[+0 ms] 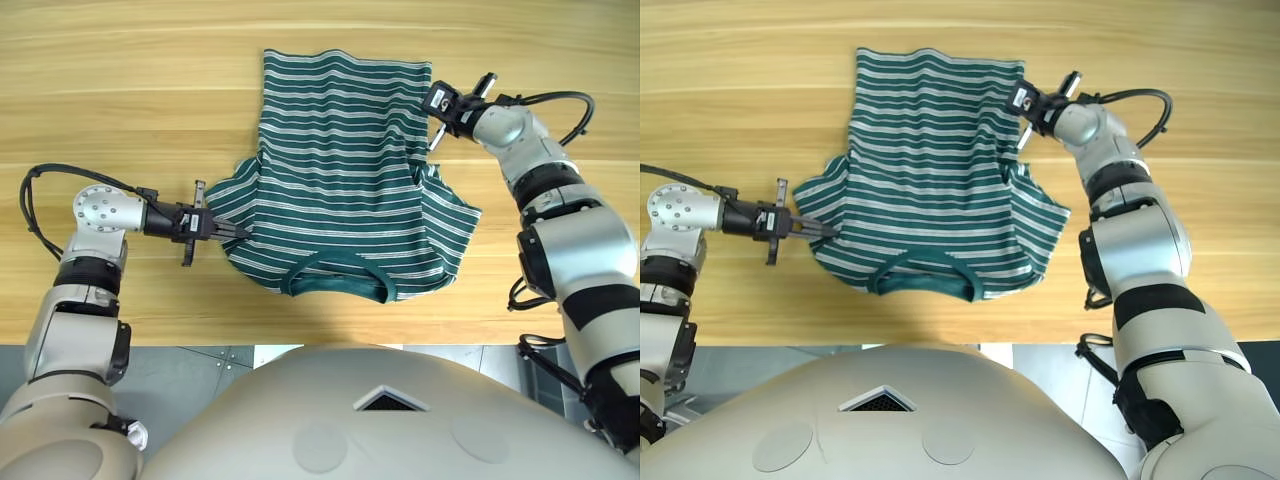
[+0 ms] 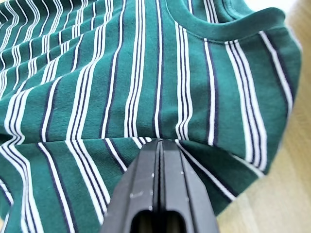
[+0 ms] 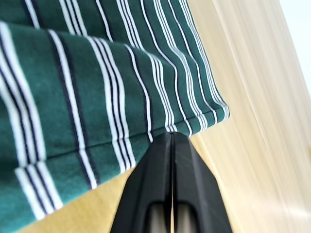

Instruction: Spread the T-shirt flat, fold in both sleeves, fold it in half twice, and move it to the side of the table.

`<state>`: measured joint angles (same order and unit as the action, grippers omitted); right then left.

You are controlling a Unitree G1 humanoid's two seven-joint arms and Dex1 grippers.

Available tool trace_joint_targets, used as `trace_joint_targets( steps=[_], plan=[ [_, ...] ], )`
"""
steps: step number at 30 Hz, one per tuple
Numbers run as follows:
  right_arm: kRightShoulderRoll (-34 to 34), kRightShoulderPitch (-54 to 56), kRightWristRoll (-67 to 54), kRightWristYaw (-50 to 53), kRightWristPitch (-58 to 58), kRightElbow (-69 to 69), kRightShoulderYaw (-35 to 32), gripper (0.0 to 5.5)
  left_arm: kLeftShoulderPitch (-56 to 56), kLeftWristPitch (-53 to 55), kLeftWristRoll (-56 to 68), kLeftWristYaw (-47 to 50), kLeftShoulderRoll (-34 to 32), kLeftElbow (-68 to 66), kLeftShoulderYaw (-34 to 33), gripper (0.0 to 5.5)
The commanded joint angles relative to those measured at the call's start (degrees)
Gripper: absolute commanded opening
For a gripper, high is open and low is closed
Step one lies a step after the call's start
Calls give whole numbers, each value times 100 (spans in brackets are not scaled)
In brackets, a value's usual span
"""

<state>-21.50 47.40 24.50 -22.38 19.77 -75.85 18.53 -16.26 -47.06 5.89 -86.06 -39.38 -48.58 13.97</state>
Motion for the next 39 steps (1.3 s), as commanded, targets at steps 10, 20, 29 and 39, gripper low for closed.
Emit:
trace_joint_targets(
  steps=[10, 20, 29, 39],
  plan=[
    [-189, -4, 57, 302, -459, -207, -182, 1, 117, 77, -82, 122, 144, -103, 110, 3],
    [18, 73, -37, -19, -60, -49, -295, 1, 127, 97, -42, 109, 203, -64, 130, 3],
    [-59, -151, 117, 5, -226, -149, -138, 1, 139, 109, -26, 152, 236, -22, 137, 3],
    [-199, -205, 88, 70, -281, -150, -236, 1, 138, 107, -6, 173, 228, -12, 137, 3]
  ],
)
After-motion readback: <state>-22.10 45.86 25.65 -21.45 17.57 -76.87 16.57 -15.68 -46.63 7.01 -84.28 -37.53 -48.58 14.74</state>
